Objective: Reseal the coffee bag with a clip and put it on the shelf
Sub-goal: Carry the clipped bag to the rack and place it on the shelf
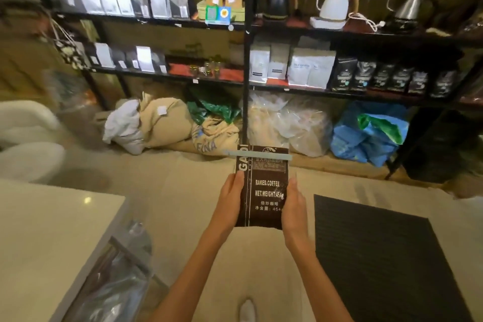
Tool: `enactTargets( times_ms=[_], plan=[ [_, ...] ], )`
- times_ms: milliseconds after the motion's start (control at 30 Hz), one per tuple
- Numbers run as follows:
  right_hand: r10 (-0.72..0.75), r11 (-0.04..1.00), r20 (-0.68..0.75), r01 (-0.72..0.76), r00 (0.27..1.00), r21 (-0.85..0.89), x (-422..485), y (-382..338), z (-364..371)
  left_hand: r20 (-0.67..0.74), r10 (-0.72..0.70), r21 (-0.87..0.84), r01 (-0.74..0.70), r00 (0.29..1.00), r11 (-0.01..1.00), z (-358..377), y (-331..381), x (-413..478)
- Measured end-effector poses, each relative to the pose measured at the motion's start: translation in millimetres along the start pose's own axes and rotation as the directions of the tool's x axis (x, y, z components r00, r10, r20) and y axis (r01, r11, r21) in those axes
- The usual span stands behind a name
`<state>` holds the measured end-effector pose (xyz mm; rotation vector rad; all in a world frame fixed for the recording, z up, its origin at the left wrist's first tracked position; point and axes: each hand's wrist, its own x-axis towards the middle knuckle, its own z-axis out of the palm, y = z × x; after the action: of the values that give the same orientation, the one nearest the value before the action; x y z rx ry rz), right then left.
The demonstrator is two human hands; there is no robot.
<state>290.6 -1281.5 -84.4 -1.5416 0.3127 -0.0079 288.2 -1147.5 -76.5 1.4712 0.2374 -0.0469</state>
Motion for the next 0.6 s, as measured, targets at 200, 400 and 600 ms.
enactTargets(
  times_ms=[200,400,600],
  plan=[
    [0.023,0.999,0.14,-0.018,0.99,-0.038,107,-21,66,-0.122,-0.001,-0.089,-0.01,0.993,0.996,-28,27,94],
    [0.028,0.998,0.275,-0.011,0.961,-0.063,186,-26,131,-0.276,-0.032,-0.115,0.0,0.961,0.993,-62,29,167],
    [0.098,0.99,0.383,-0.052,0.918,-0.129,280,-20,183,-0.391,-0.06,-0.131,0.009,0.919,0.991,-80,27,264]
  ],
)
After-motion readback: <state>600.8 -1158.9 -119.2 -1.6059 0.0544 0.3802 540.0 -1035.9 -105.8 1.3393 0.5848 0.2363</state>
